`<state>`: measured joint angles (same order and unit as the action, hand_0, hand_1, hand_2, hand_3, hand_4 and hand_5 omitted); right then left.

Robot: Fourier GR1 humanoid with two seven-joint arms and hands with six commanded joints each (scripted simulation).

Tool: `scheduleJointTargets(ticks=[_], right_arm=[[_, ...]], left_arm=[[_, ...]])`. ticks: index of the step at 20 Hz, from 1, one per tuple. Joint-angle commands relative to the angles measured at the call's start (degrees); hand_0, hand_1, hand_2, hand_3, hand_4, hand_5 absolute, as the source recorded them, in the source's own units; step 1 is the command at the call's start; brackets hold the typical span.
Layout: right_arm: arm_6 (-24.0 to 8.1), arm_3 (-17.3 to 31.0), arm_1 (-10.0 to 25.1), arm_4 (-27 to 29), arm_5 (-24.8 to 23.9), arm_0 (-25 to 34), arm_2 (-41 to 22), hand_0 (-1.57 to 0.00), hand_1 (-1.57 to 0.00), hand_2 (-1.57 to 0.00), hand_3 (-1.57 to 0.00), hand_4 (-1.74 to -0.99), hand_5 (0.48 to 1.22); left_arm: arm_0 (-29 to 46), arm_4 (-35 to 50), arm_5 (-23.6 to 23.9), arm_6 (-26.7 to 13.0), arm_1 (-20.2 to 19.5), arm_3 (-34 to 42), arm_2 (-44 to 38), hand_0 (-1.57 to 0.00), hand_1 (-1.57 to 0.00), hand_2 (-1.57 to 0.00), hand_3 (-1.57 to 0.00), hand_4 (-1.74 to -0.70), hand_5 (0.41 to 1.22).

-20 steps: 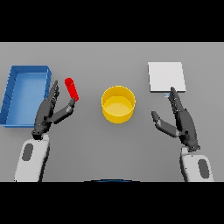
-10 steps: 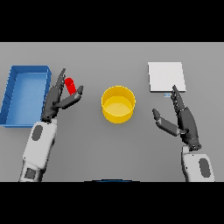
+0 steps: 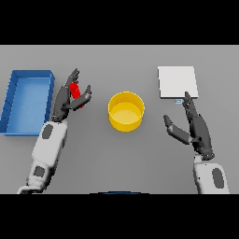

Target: Pick up the red beaker and tilt it to pour out 1 green nut into yellow bowl. Pick up the yellow bowl and place it on the metallic measuring scale.

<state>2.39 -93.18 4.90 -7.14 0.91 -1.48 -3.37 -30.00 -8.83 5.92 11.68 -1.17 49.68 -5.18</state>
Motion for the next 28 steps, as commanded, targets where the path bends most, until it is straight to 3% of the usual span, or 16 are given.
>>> scheduleJointTargets(ticks=[1,2,3,5,6,9,14,19,22,25,28], right_arm=[[0.3,-0.4,0.2,0.2,0.0,-0.3,0.2,0.0,0.0,0.0,0.0,-1.294,0.645],[-0.3,-0.6,0.0,0.2,-0.3,0.1,0.2,0.0,0.0,0.0,0.0,-1.292,0.645],[-0.4,-0.6,-0.1,0.1,-0.1,-0.1,-0.1,0.0,0.0,0.0,0.0,-1.292,0.646],[0.3,-0.3,-0.3,0.1,-0.1,-0.3,-0.1,0.0,0.0,0.0,0.0,-1.291,0.647],[0.6,-0.9,0.1,0.2,-0.1,-0.7,0.2,0.0,0.0,0.0,0.0,-1.291,0.649],[-0.1,-0.7,0.2,0.3,0.0,-0.4,0.2,0.0,0.0,0.0,0.0,-1.29,0.649],[0.7,0.0,-0.8,-0.8,-0.6,-0.2,-0.7,0.0,0.0,0.0,0.0,-1.289,0.65],[0.8,-0.3,0.1,-0.3,0.0,-0.2,-0.1,0.0,0.0,0.0,0.0,-1.294,0.662],[1.1,-0.8,-0.5,-1.5,-0.7,-0.4,-1.0,0.0,0.0,0.0,0.0,-1.289,0.664],[1.1,-0.2,0.1,-1.0,0.0,-0.4,-0.6,0.0,0.0,0.0,0.0,-1.277,0.664],[0.8,0.0,-0.4,-0.7,0.0,0.2,-0.6,0.0,0.0,0.0,0.0,-1.277,0.675]], left_arm=[[-0.7,0.4,0.5,0.4,0.5,-1.0,-0.6,-0.34,-0.31,-0.32,-0.24,-1.39,0.765],[-1.1,1.1,0.8,0.8,1.0,-1.5,-1.3,-0.58,-0.56,-0.55,-0.42,-1.42,0.786],[-2.1,1.6,1.1,1.4,1.3,-2.4,-1.9,-0.78,-0.76,-0.76,-0.65,-1.42,0.873],[-2.5,2.1,1.3,2.6,1.1,-3.1,-2.7,-1.07,-1.05,-1.05,-0.98,-1.48,0.998],[-2.2,1.6,1.4,3.4,1.1,-3.0,-2.4,-1.17,-1.16,-1.15,-1.08,-1.53,1.043],[-2.1,1.6,1.7,3.3,1.4,-2.4,-1.0,-1.36,-1.36,-1.36,-1.18,-1.62,1.13],[-1.8,0.3,2.0,2.6,0.8,-0.7,0.7,-1.5,-1.5,-1.5,-1.44,-1.52,1.191],[-1.8,-0.2,1.6,0.0,1.1,5.1,1.2,-1.55,-1.55,-1.55,-1.53,-1.5,1.211],[-1.8,-3.1,1.1,-2.7,-0.7,9.4,3.3,-1.56,-1.56,-1.56,-1.55,-1.5,1.216],[-3.4,-6.7,1.1,-8.0,-2.8,12.4,7.1,-1.57,-1.57,-1.56,-1.56,-1.62,1.174],[-3.2,-8.4,0.7,-10.0,-4.2,13.6,9.6,-1.57,-1.57,-1.56,-1.56,-1.62,1.158]])
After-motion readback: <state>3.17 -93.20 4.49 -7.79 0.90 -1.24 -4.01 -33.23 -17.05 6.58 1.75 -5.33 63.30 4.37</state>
